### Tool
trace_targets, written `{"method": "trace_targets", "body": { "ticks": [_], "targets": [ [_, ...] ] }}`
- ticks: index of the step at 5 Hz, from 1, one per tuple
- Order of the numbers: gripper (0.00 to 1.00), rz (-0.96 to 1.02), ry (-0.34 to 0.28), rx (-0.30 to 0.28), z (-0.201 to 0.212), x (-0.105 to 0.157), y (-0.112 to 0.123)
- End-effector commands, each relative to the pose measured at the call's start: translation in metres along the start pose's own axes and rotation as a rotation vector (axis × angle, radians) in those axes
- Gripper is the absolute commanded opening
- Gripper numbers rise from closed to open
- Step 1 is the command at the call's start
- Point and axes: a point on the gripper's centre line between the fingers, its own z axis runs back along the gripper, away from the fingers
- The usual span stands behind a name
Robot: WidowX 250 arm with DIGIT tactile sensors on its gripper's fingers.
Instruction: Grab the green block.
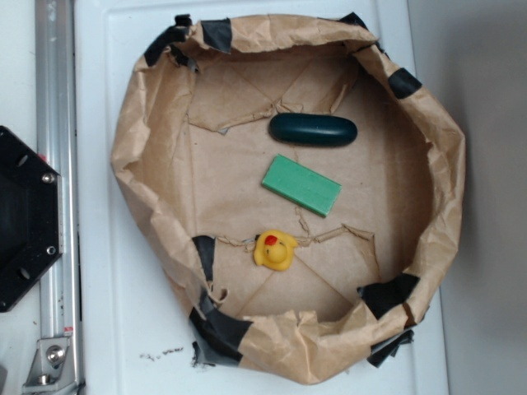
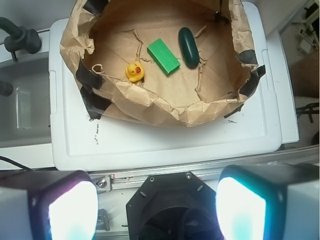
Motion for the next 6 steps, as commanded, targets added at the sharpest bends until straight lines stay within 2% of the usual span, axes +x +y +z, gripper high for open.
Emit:
{"method": "trace_targets", "body": {
  "ticks": [1, 2, 3, 4, 5, 6],
  "targets": [
    [1.00, 0.000, 0.000, 0.000, 0.000, 0.000, 0.000],
    [1.00, -0.244, -0.073, -0.120, -0.027, 0.044, 0.014],
    [1.00, -0.462, -0.066, -0.126, -0.045, 0.078, 0.019],
    [1.00, -0.568, -0.100, -0.106, -0.071, 0.106, 0.022],
    [1.00, -0.631, -0.061, -0.039, -0.105, 0.120, 0.012],
    [1.00, -0.744, -0.071, -0.019, -0.134, 0.124, 0.012]
  ]
}}
